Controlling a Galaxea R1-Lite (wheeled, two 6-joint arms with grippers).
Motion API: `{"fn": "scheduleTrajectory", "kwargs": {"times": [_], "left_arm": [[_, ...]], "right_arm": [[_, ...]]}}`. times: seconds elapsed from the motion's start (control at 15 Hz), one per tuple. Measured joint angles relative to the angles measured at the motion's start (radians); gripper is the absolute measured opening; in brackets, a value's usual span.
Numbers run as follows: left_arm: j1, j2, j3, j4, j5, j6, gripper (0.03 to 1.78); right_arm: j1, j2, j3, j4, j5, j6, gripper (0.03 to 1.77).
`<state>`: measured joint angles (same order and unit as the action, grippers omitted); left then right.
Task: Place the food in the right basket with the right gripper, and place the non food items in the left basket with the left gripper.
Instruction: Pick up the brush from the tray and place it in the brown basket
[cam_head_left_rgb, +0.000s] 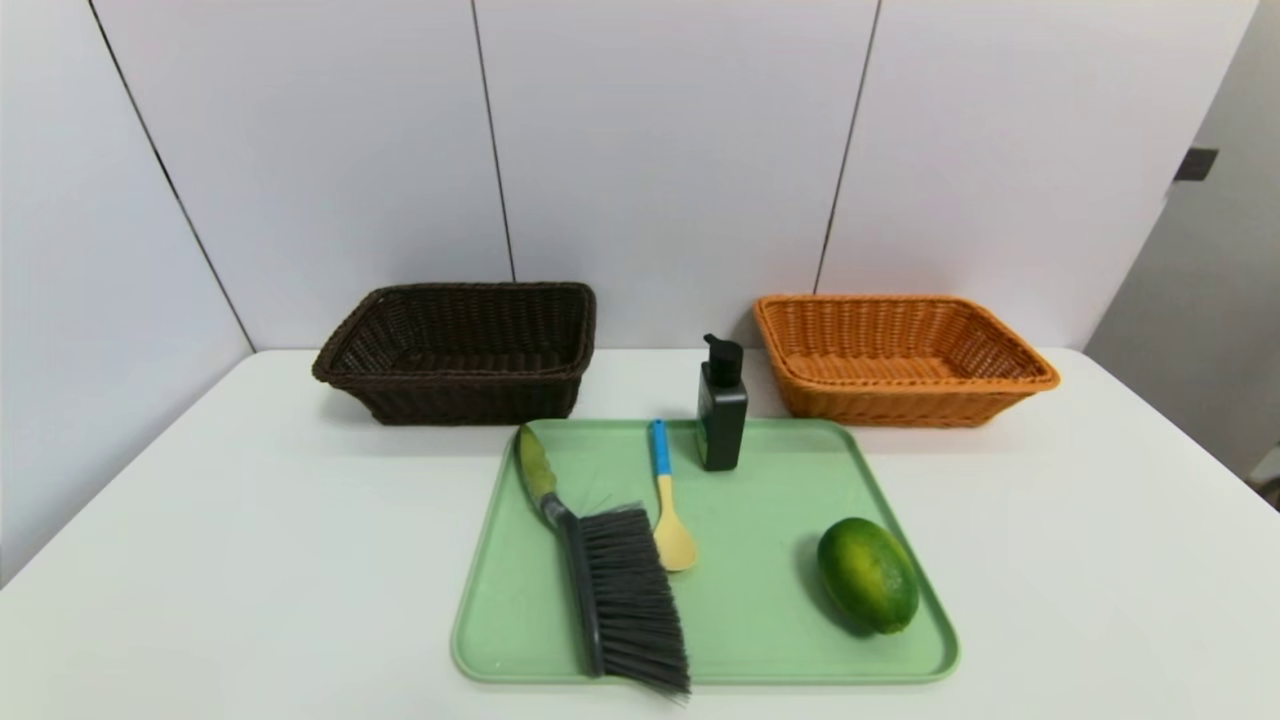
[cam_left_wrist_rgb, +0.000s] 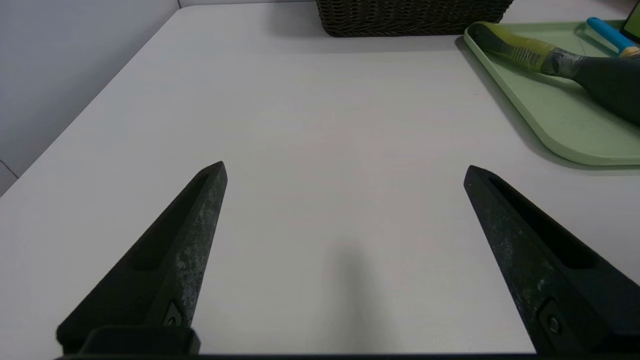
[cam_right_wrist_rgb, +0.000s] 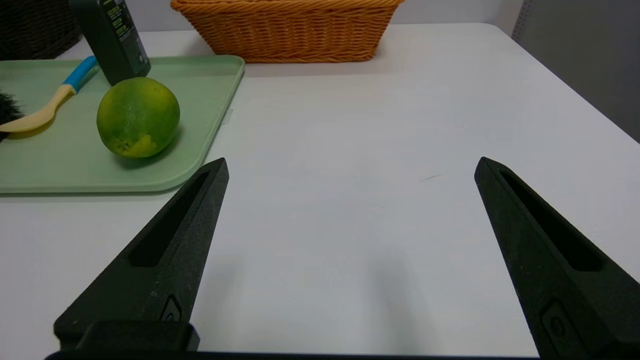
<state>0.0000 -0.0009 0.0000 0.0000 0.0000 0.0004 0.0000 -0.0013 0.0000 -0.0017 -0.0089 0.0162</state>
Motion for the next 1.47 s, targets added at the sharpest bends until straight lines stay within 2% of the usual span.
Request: {"fn": "scheduleTrajectory", "kwargs": {"times": [0.47,0.8,1.0,1.27,1.47], "left_arm": [[-0.001,0.000,0.000,0.001,0.000,0.000,1.69],[0.000,0.000,0.000,0.001,0.002,0.010,1.69],[-0.002,0.000,-0.003,0.013,-0.001,0.021,1.69],[-0.002,0.023,-0.083,0.143,-0.053,0.060,1.69],[-0.002,0.131,-0.244,0.261,-0.091,0.012,1.69]], "right_arm": [[0.000,0.000,0.000,0.000,0.002,-0.005,1.70],[0.000,0.000,0.000,-0.001,0.012,-0.035,1.70],[0.000,0.000,0.000,-0.004,0.002,-0.017,1.70],[0.000,0.001,-0.101,0.039,0.011,-0.011,1.70],[0.000,0.029,-0.235,0.214,0.020,-0.011,1.70]]}}
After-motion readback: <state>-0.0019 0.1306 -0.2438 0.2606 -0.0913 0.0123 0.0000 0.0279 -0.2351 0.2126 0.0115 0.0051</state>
